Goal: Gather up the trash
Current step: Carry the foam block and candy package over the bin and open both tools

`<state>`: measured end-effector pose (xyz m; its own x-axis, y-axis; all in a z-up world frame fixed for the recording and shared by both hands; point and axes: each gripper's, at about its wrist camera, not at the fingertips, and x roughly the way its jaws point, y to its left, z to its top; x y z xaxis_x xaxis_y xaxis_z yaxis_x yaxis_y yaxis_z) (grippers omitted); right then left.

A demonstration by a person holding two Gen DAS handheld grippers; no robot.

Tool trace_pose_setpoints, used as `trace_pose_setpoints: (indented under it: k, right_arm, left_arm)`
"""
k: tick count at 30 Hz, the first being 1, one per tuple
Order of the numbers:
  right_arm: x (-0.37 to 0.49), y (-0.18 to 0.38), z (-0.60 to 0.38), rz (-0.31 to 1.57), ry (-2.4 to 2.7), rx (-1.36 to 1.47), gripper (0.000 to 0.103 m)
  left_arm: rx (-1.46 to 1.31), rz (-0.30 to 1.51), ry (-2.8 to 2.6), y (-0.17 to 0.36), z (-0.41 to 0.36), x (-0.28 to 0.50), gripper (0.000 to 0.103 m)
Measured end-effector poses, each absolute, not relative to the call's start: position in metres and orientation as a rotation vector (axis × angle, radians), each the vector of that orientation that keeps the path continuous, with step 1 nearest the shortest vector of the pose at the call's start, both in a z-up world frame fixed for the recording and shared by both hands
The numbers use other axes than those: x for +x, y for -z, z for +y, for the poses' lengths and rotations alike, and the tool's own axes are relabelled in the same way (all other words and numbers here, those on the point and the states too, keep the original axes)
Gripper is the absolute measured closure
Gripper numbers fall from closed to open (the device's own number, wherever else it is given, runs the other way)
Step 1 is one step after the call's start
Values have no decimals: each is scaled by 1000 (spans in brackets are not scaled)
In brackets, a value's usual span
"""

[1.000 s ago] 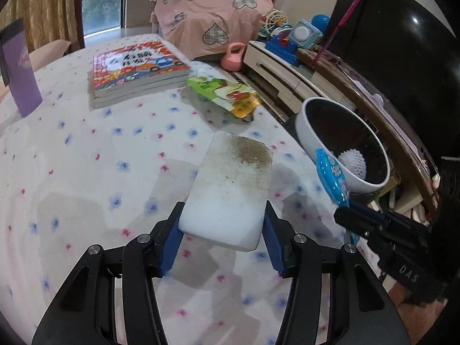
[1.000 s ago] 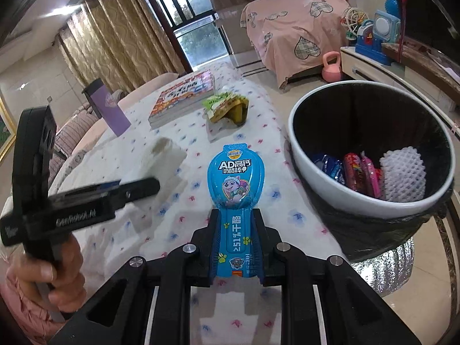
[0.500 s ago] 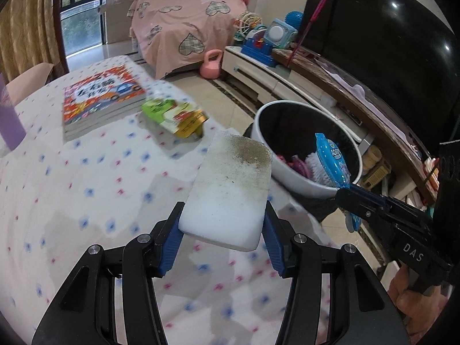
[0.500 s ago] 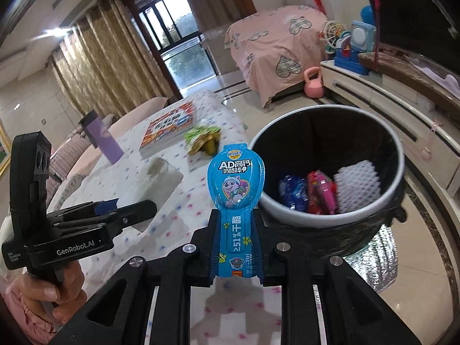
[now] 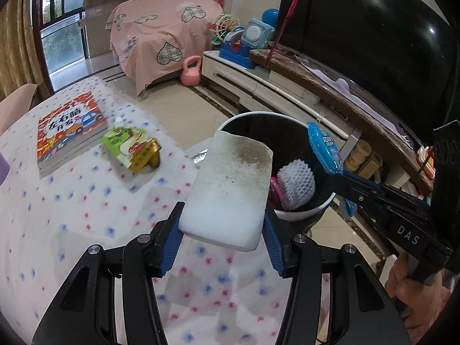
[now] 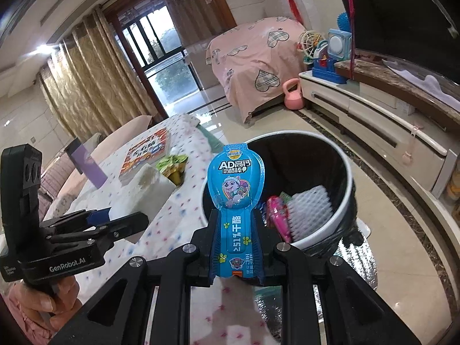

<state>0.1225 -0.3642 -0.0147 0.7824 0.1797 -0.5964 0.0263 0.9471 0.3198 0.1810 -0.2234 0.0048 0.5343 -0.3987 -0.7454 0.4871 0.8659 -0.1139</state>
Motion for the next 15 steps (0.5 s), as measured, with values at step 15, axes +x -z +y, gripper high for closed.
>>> trace_pose_setpoints:
  k: [15]
  right_arm:
    - [141, 11, -383, 680, -59, 309, 83]
  left_arm:
    - [155, 867, 543, -9, -257, 199, 52]
